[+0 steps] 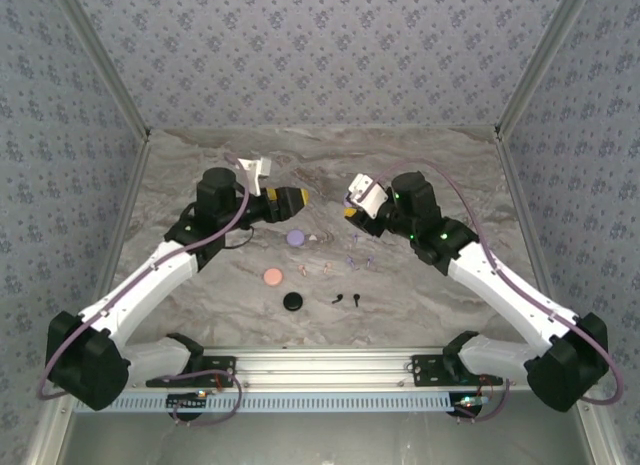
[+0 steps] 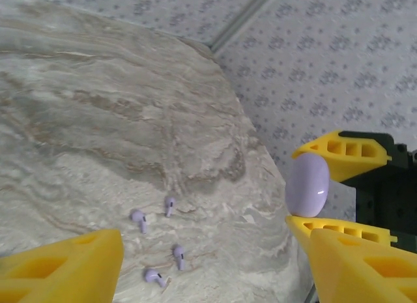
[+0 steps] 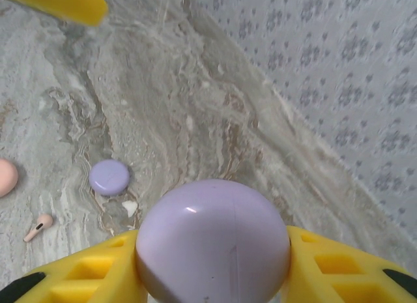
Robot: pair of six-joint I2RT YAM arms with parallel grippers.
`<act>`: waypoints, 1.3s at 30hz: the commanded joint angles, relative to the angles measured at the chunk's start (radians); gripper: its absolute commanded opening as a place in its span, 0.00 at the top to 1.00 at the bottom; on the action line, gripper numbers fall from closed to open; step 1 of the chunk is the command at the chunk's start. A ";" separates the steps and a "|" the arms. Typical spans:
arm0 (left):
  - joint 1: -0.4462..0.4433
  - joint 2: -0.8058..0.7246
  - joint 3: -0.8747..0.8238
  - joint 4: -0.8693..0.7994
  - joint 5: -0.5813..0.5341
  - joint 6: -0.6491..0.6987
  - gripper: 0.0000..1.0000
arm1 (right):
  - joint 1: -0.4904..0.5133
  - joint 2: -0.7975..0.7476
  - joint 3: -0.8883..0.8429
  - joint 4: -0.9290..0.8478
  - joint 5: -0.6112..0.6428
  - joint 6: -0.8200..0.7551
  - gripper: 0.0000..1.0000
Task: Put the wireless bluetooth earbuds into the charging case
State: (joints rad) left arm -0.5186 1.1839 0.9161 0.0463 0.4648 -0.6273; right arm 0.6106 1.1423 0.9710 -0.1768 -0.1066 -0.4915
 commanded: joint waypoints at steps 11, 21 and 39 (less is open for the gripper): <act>-0.115 0.134 0.125 0.119 0.155 0.030 0.30 | 0.026 -0.023 -0.022 0.074 -0.015 -0.084 0.51; -0.159 0.231 0.185 0.133 0.175 0.023 0.41 | 0.035 -0.019 -0.022 0.062 -0.012 -0.100 0.51; -0.174 0.294 0.215 0.141 0.221 0.024 0.74 | 0.038 -0.006 -0.003 0.026 -0.023 -0.110 0.50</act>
State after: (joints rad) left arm -0.6872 1.4715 1.0912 0.1719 0.6552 -0.6144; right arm 0.6422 1.1294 0.9596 -0.1448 -0.1123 -0.5922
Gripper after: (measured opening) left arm 0.275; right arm 0.506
